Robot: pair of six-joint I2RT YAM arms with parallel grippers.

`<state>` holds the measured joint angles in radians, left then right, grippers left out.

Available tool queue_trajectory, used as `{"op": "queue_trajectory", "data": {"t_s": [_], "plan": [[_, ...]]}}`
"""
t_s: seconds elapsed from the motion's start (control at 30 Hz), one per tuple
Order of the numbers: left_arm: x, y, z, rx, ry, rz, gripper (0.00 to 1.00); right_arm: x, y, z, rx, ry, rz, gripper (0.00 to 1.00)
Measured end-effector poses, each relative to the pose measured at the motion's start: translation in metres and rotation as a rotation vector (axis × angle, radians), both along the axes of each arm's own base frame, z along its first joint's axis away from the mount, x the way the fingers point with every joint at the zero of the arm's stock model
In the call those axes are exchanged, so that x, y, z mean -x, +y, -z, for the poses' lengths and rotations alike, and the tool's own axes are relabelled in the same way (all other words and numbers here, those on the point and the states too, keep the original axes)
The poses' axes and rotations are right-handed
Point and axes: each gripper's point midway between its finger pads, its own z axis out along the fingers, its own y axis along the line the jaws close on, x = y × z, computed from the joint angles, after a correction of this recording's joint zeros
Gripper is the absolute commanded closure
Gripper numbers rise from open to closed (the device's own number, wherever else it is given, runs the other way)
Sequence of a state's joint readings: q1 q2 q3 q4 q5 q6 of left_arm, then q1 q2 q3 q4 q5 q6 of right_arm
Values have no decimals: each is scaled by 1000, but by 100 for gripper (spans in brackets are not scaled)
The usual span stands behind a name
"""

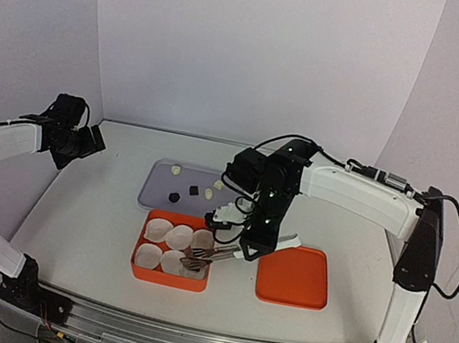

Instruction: Pack the chocolate

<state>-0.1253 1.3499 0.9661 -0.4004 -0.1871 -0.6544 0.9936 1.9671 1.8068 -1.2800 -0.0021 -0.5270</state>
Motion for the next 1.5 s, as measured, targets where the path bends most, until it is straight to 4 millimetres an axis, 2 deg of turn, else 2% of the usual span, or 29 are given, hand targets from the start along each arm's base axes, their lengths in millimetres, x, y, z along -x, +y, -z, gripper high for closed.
{"op": "queue_trajectory", "data": {"t_s": [0.17, 0.53, 0.7, 0.8, 1.07, 1.2, 1.3, 1.4, 1.5], "plan": [[0, 0, 0, 0, 0, 0, 0, -1, 0, 1, 3, -2, -1, 65], [0, 0, 0, 0, 0, 0, 0, 0, 1, 0, 1, -4, -8, 67], [0, 0, 0, 1, 0, 0, 0, -2, 0, -6, -11, -22, -22, 68], [0, 0, 1, 1, -3, 0, 0, -1, 2, -21, -51, -41, -29, 70], [1, 0, 2, 5, -5, -3, 0, -10, 17, -80, -234, -168, -69, 70], [2, 0, 2, 9, -9, -8, 0, -31, 24, -93, -279, -251, -56, 70], [3, 0, 2, 16, -11, -15, 0, -58, 26, -98, -315, -280, -14, 70], [2, 0, 2, 21, -12, -20, 0, -104, 24, -98, -355, -303, 57, 70], [2, 0, 2, 24, -13, -23, 0, -146, 19, -87, -367, -316, 119, 70]]}}
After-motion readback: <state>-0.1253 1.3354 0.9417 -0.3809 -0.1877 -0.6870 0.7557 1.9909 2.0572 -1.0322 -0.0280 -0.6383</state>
